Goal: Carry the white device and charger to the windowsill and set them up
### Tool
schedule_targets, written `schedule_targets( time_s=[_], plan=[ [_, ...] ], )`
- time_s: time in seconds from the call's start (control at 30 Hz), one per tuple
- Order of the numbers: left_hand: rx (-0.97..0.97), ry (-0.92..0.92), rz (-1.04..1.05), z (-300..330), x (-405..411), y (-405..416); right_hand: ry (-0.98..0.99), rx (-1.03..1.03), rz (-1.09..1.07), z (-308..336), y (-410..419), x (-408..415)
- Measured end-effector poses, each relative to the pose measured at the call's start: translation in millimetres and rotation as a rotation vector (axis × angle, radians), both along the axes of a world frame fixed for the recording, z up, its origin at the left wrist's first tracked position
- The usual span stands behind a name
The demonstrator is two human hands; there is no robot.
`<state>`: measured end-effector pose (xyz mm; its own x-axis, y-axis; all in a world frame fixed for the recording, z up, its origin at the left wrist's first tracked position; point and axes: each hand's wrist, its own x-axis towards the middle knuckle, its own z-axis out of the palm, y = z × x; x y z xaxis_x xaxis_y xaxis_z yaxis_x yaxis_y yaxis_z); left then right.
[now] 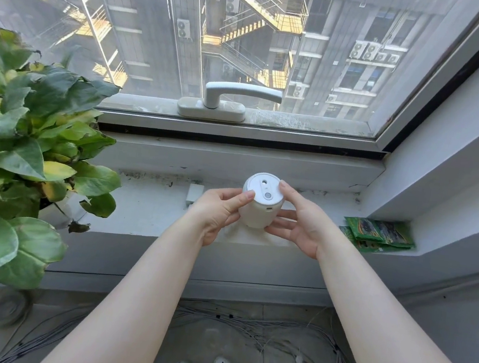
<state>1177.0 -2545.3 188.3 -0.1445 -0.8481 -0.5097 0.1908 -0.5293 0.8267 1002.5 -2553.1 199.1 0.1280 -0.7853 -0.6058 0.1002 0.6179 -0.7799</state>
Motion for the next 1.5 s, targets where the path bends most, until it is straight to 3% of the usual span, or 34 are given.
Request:
schedule_targets(
  time_s=[0.33,1.03,1.5],
  plan=[
    [-0.040,0.025,0.122,-10.9,-3.3,-0.4,0.031,-0.023,-0.028,-8.3,-4.0,-1.1],
    [-0.038,0.019,0.131,-16.2,-7.8,-6.2,0.066,-0.049,-0.059,-13.1,-4.8,2.0],
    [-0.147,-0.049,0.099,-20.8,-6.9,-4.4,0.046,-0.039,-0.056,-10.5,-4.2,2.3]
  ],
)
